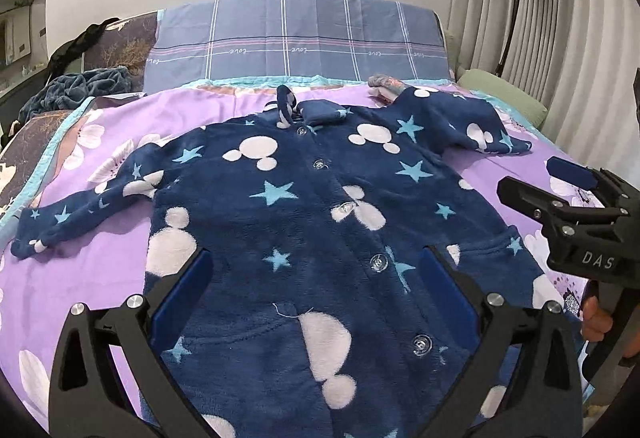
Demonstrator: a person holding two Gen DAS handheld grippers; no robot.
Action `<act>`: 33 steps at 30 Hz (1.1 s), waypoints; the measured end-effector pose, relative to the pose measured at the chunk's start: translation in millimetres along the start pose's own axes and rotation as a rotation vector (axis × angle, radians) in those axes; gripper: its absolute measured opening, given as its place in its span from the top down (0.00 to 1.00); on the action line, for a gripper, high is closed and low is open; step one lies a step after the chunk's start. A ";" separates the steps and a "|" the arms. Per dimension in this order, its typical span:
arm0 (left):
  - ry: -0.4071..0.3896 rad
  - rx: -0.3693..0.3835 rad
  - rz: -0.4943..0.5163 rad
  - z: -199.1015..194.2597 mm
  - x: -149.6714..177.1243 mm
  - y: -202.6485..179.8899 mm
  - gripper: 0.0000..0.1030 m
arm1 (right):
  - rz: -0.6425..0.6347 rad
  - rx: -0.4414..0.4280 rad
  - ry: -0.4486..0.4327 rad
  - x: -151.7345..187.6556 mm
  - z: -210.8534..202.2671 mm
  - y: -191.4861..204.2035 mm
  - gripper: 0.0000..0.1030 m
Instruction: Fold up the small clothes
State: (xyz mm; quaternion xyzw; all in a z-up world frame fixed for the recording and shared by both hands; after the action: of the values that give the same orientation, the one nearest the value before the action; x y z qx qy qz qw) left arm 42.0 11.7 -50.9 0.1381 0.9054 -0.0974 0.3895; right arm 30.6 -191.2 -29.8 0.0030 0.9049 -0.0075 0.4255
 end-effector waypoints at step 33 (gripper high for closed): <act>-0.018 -0.063 -0.137 6.3 0.4 83.2 0.01 | -0.009 -0.035 0.100 5.1 35.8 10.2 0.02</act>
State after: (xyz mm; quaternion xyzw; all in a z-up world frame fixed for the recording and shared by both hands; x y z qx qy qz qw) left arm 73.1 88.4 -61.1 0.0628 0.9119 -0.0965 0.3940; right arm 55.1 -181.6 -56.7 -0.0080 0.9251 0.0067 0.3796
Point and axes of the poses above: each gripper's, at about its wrist camera, not at the fingertips, and z roughly the way its jaws point, y to its left, x to its underside, the point moved 4 cm from there along z, roughly the way its jaws point, and after that the axes turned 5 degrees about y, right-handed, at the moved point
